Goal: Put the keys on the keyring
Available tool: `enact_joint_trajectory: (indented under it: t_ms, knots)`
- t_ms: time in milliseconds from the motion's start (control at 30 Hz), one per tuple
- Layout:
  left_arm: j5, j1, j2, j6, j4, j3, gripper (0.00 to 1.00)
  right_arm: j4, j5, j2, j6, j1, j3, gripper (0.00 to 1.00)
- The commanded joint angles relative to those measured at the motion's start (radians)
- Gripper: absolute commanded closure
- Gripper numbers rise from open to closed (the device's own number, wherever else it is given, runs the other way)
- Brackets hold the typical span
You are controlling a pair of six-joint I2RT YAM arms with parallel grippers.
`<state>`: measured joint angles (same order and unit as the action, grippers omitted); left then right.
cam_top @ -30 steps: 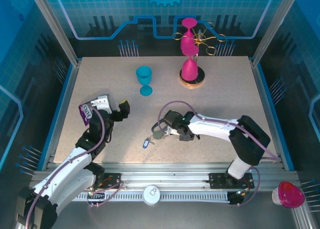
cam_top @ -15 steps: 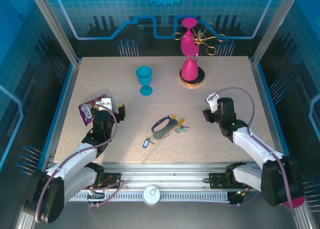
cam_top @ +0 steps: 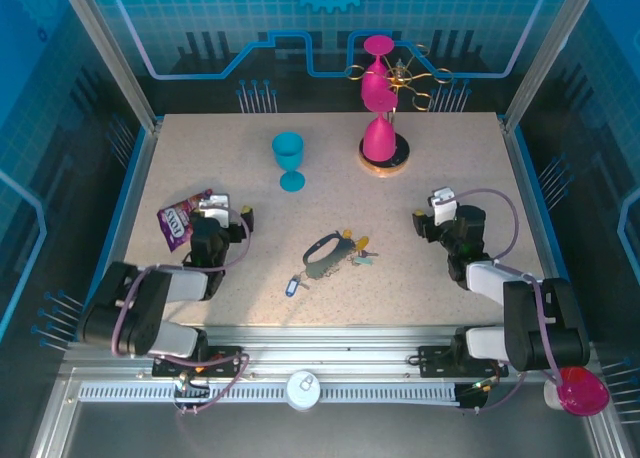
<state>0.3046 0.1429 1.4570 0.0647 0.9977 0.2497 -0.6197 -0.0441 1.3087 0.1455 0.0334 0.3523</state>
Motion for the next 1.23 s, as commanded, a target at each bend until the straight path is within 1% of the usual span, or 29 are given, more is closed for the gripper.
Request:
enact_joint_trajectory:
  t_ms: [0, 33, 100, 167, 233, 267, 333, 400, 467, 533, 667, 800, 867, 933, 1100, 1200]
  knots:
    - [-0.047, -0.023, 0.154, 0.033, 0.343, -0.032, 0.01, -0.082, -0.108, 0.0, -0.037, -0.014, 0.006, 0.34]
    - [-0.029, -0.022, 0.177, 0.036, 0.389, -0.045, 0.01, -0.108, -0.127, 0.01, -0.049, -0.014, 0.002, 0.34]
    - [-0.049, -0.025, 0.143, 0.018, 0.34, -0.054, 0.0, -0.138, -0.13, 0.038, -0.088, -0.015, 0.014, 0.34]
    - [-0.064, -0.025, 0.155, 0.036, 0.337, -0.039, 0.01, -0.278, -0.145, 0.111, -0.098, -0.016, -0.012, 0.34]
    - [-0.052, -0.025, 0.133, 0.025, 0.26, -0.012, 0.01, -0.426, -0.156, 0.213, -0.086, -0.012, -0.049, 0.34]
    - [-0.04, -0.025, 0.129, 0.022, 0.223, 0.005, 0.01, -0.546, -0.152, 0.261, -0.103, -0.012, -0.071, 0.33]
    - [-0.004, -0.028, 0.122, 0.004, 0.171, 0.03, 0.01, -0.423, -0.154, 0.198, -0.102, -0.027, -0.063, 0.32]
    - [0.039, -0.026, 0.125, -0.005, 0.172, 0.032, 0.01, -0.472, -0.159, 0.237, -0.112, -0.027, -0.053, 0.31]
    - [0.035, -0.026, 0.125, -0.003, 0.164, 0.038, 0.01, -0.402, -0.123, 0.224, -0.119, -0.029, -0.029, 0.3]
    - [0.034, -0.029, 0.12, -0.01, 0.111, 0.061, 0.01, -0.387, -0.115, 0.232, -0.128, -0.027, -0.014, 0.3]
    - [0.031, -0.033, 0.121, -0.014, 0.106, 0.064, 0.01, -0.364, -0.055, 0.231, -0.15, -0.027, -0.002, 0.28]
    - [0.027, -0.04, 0.116, -0.023, 0.075, 0.077, 0.01, -0.319, -0.041, 0.232, -0.157, -0.028, 0.021, 0.27]
    - [-0.006, -0.065, 0.113, -0.048, 0.017, 0.103, 0.01, -0.312, -0.039, 0.232, -0.158, -0.028, 0.025, 0.27]
    - [-0.112, -0.119, 0.097, -0.085, -0.062, 0.129, 0.01, -0.311, -0.039, 0.231, -0.157, -0.028, 0.025, 0.26]
    - [-0.117, -0.121, 0.1, -0.083, -0.055, 0.127, 0.01, -0.31, -0.036, 0.232, -0.157, -0.028, 0.025, 0.25]
    - [-0.19, -0.12, 0.1, -0.055, -0.061, 0.13, 0.01, -0.309, -0.036, 0.231, -0.162, -0.029, 0.027, 0.21]
